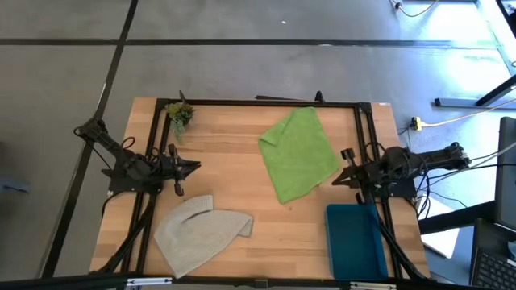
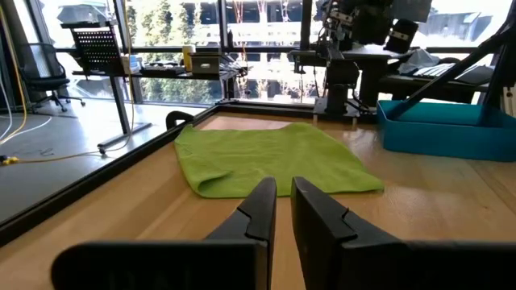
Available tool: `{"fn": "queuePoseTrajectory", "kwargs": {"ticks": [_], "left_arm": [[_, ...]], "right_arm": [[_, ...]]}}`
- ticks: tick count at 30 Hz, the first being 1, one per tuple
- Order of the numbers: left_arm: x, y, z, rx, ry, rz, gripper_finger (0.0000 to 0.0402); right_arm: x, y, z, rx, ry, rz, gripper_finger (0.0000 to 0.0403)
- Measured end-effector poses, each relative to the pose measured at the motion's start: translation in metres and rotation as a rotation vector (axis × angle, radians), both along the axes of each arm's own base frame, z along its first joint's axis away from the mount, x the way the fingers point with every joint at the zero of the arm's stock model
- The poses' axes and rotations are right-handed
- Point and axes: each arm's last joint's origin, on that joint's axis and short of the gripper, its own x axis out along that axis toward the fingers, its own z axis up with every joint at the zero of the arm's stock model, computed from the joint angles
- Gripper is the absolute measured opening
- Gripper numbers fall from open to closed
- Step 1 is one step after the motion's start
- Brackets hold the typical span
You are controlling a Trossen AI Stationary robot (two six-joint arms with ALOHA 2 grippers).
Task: Roll microfiber towels into tight, uniform cylinder then place into a basket
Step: Roll the green microfiber cloth
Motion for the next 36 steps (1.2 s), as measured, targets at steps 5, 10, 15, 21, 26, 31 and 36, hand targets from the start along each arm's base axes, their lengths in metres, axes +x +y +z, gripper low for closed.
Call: {"fn": "queuePoseTrajectory", "kwargs": {"ticks": [5, 10, 15, 21, 26, 31, 36], "left_arm": [[0.000, 0.000, 0.000, 0.000, 0.000, 0.000, 0.0030], [0.000, 0.000, 0.000, 0.000, 0.000, 0.000, 0.0030], [0.000, 0.000, 0.000, 0.000, 0.000, -0.001, 0.0030], [0.000, 0.000, 0.000, 0.000, 0.000, -0.001, 0.0030], [0.000, 0.000, 0.000, 0.000, 0.000, 0.000, 0.0030], [0.000, 0.000, 0.000, 0.000, 0.000, 0.000, 0.0030], [0.000, 0.000, 0.000, 0.000, 0.000, 0.000, 0.0030]], "right_arm": [[-0.005, -0.006, 0.021, 0.003, 0.037, -0.162, 0.0004], [-0.002, -0.009, 0.021, 0.017, 0.072, -0.301, 0.0002], [0.003, -0.013, 0.016, -0.029, 0.123, -0.468, 0.0002], [0.008, -0.017, 0.011, -0.062, 0.173, -0.594, 0.0002], [0.009, -0.017, 0.011, -0.021, 0.180, -0.596, 0.0002], [0.009, -0.017, 0.011, -0.011, 0.179, -0.596, 0.0002], [0.009, -0.016, 0.011, 0.004, 0.181, -0.555, 0.0003]]}}
